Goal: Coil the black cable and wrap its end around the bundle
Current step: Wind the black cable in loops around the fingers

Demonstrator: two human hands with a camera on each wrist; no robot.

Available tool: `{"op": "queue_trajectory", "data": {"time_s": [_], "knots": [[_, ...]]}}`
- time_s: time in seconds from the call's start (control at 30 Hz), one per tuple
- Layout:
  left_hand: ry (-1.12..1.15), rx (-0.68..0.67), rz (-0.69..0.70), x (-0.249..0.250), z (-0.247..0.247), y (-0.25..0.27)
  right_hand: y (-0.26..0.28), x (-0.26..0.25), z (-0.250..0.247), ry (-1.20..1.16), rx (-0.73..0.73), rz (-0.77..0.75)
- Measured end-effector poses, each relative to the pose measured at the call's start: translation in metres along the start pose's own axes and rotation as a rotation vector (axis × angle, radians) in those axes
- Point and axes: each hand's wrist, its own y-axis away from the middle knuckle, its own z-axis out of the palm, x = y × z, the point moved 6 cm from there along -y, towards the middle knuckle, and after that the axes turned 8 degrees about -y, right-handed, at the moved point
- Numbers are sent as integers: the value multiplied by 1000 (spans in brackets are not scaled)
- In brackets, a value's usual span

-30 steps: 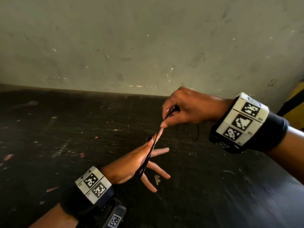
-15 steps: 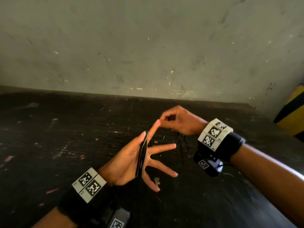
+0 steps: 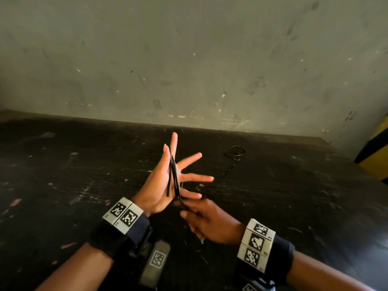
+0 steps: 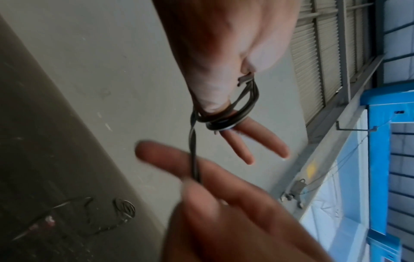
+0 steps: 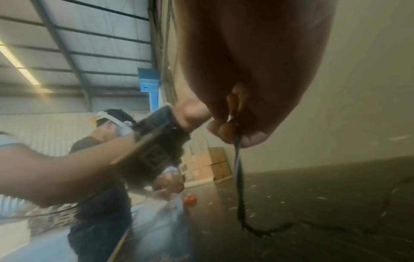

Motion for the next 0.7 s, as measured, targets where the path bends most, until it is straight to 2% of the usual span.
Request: {"op": "queue_trajectory", "data": {"time_s": [0.1,0.23,0.3,0.4,0.47,0.6,0.7], "knots": [[-43,92,18,2,-14,-3,9,-4,10,-1,-99,70],[-164,156,6,-5,-24,-5,18,-19,10,2,-196,100],[-251,167,-17,-10,-27,-5,23,-30,5,75,-221,117],[-368,151,-98,-22,-29,1,22,-55,-23,391,-107,1],[-398,90,-166,-30,-26,8,19,-76,-46,561,-37,-87],[-359,-22,-261,-46,-12,16,19,-120,-76,701,-23,-186],[-301,-118,-337,-52,5,20,12,-147,-87,755,-9,-322]]}}
